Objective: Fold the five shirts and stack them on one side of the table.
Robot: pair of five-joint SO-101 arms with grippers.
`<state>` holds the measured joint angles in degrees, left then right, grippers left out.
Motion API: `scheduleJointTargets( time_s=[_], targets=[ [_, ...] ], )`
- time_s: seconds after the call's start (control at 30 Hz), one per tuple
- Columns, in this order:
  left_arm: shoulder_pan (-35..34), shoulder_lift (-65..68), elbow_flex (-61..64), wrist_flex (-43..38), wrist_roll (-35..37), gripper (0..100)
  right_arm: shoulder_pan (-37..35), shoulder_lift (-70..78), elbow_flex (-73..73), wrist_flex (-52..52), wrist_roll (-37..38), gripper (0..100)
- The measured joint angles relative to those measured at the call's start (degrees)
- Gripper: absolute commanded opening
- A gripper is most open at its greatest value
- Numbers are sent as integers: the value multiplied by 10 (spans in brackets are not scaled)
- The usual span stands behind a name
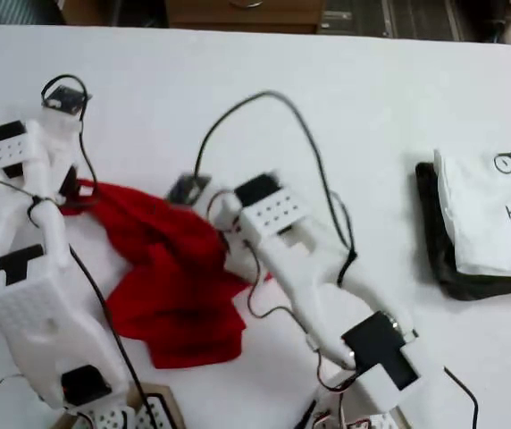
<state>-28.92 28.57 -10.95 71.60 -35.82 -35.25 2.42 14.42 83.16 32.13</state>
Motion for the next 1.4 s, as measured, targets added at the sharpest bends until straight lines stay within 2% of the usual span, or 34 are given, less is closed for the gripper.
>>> scheduleJointTargets(
  time_s=[0.13,0.27,0.37,0.47,0.57,0.83,1.0,1.23,1.4],
  targets=[
    [0,0,0,0,0,22,25,5,-35,-22,32,23],
    [0,0,0,0,0,22,72,13,-39,-71,113,24],
    [0,0,0,0,0,22,80,36,-39,-55,190,27],
    [-6,0,0,0,-1,22,97,50,-39,-8,263,93],
    [-17,0,0,0,-2,22,130,54,-55,11,291,165],
    [-19,0,0,0,-12,22,150,54,-134,71,296,173],
    [-19,0,0,0,-12,22,118,54,-136,116,244,173],
    [-19,0,0,0,-12,22,33,-13,4,87,225,173],
    [-19,0,0,-9,-12,22,24,-69,105,11,220,173]
  ],
)
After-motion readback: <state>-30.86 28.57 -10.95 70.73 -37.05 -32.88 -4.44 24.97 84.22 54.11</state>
